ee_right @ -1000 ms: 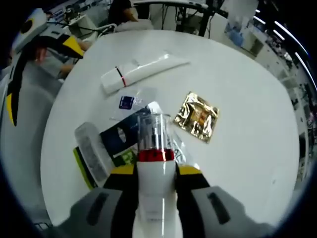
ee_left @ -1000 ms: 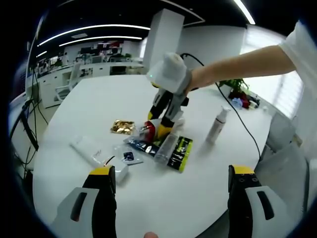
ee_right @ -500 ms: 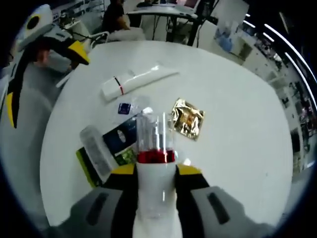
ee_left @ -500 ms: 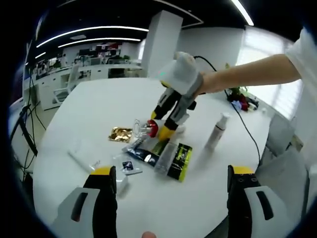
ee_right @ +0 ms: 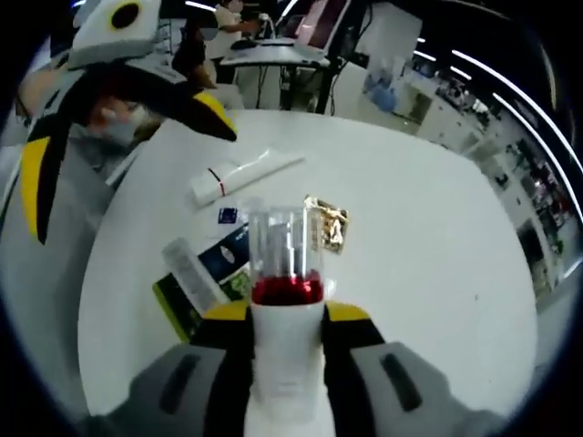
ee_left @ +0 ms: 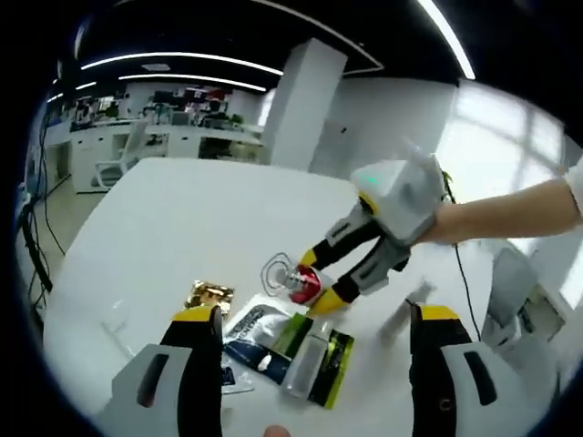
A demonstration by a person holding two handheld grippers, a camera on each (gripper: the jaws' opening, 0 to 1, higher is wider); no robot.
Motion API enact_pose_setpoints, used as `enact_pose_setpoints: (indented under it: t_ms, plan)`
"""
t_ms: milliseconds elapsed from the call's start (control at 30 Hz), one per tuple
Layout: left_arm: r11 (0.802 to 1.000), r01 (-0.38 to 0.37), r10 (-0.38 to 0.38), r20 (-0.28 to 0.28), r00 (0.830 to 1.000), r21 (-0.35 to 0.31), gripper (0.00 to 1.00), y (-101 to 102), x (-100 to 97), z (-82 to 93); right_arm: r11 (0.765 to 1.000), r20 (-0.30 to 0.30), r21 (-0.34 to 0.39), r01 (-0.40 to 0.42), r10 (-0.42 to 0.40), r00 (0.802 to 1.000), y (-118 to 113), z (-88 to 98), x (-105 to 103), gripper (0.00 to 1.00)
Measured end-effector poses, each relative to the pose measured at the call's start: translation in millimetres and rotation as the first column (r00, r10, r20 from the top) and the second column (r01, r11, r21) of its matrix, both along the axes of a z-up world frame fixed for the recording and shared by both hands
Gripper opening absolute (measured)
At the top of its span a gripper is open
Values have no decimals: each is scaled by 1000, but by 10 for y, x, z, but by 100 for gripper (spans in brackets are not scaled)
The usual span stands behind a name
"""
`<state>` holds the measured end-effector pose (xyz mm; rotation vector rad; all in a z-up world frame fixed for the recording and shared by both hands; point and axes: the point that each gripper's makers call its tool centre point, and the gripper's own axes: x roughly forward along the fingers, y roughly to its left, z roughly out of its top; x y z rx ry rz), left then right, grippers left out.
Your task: Arrange the skincare products in the storage area until every visible bottle or jar stands upright without overlapping.
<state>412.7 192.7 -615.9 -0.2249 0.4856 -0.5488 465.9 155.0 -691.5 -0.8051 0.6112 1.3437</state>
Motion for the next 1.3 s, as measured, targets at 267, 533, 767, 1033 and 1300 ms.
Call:
enact_pose_setpoints:
  t_ms: [267,533,767,1033,1300]
  plan:
    - [989,-126,121,-62,991,-73,67,-195,410,-55,995,-1,79,63,-64,998,-123,57,39,28]
    - [987,-155,149,-107,983,-50,43,-409,675,-150,985,-1,122,122,-123,992,-226,99,58,28]
    - [979,-174,154,-170,973,-105,35,-533,681,-221,974,-5,159,162,-163,987,-277,140,83,28]
    - [992,-106,99,-106,989,-69,27,-694,732,-107,945,-41,222,242,-239,970,-392,200,126,28]
    - [997,57,-56,-18,998,43,25,-965,759,47,892,-83,295,341,-331,940,-577,290,133,28]
